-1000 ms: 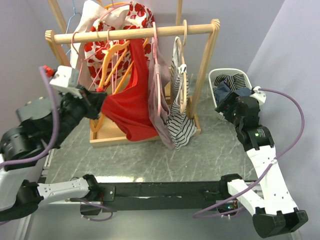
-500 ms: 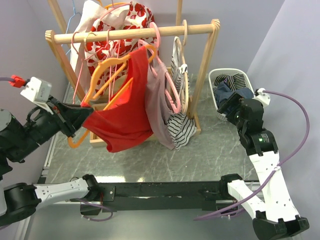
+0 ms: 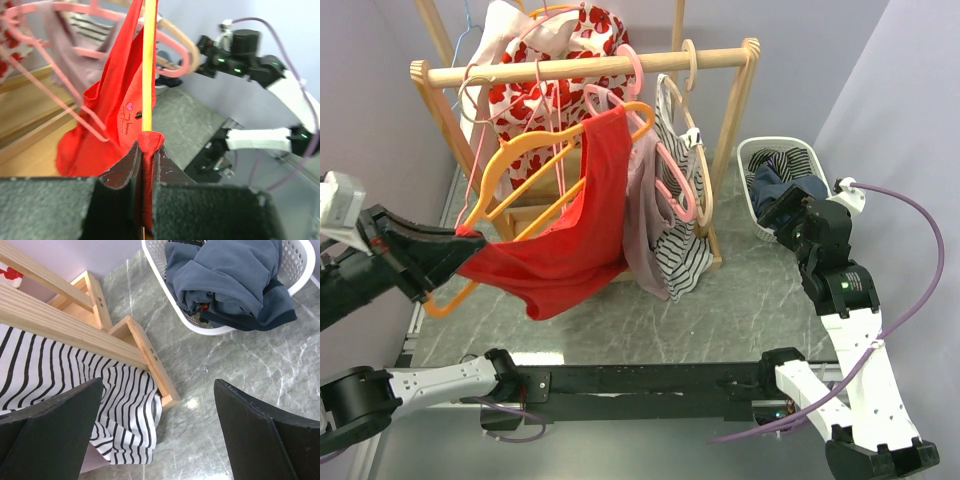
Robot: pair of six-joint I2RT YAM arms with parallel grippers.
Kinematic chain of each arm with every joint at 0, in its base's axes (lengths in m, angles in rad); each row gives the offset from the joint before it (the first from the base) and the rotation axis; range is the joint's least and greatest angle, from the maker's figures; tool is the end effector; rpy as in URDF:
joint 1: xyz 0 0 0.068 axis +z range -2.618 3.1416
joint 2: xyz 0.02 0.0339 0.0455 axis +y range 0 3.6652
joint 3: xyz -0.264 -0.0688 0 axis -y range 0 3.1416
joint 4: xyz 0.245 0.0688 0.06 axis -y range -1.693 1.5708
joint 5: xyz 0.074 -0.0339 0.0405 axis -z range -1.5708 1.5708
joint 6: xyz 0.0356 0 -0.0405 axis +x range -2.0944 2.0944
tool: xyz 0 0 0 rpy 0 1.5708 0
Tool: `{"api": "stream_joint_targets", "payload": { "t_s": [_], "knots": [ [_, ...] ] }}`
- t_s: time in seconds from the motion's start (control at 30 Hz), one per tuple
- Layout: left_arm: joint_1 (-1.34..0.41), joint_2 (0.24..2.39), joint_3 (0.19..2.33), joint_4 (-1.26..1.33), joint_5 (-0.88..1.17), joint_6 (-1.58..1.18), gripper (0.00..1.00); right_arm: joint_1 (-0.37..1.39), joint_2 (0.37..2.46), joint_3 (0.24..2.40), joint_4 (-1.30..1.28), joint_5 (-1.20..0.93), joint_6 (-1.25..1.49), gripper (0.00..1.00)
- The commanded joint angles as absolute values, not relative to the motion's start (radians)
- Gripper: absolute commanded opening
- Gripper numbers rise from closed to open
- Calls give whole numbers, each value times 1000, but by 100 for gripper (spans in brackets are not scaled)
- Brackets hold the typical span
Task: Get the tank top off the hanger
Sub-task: Pick up the hanger from the clothesline, then remove the tank top from the hanger.
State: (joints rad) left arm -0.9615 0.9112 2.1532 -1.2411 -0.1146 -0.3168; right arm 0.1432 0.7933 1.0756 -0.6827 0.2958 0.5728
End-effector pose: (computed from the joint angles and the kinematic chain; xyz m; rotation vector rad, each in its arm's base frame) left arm -0.0024 0.0106 0.5735 0.4307 1.5872 -0.9047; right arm 0.1528 0.0115 0.3854 0.6030 1.8620 0.1804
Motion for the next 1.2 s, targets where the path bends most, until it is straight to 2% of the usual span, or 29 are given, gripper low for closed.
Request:
{"api": "stream_joint_targets", "payload": {
  "t_s": [0.0, 0.3, 0.43, 0.6, 0.7, 0.9, 1.17],
  "knots": [
    [-962, 911, 2183, -1164, 76, -310, 1, 137, 766, 1106, -681, 325, 537, 100],
    [-960, 936, 2203, -1175, 334, -308, 1, 137, 727, 1118, -699, 377, 525, 100],
    [-960, 913, 2137, -1111, 422, -296, 1, 137, 695, 1137, -713, 388, 520, 100],
    [-960, 946, 1965, -1095, 402, -287, 1, 137, 652, 1262, -817, 419, 476, 100],
    [-962, 1005, 1870, -1118, 315, -273, 1, 137, 606, 1321, -860, 400, 460, 100],
    [-962, 1025, 1619, -945, 206, -278, 1, 137, 543, 1302, -910, 315, 491, 99],
    [-962, 979, 1399, -730, 8, -308, 1, 135, 612, 1201, -957, -55, 428, 95]
  ]
}}
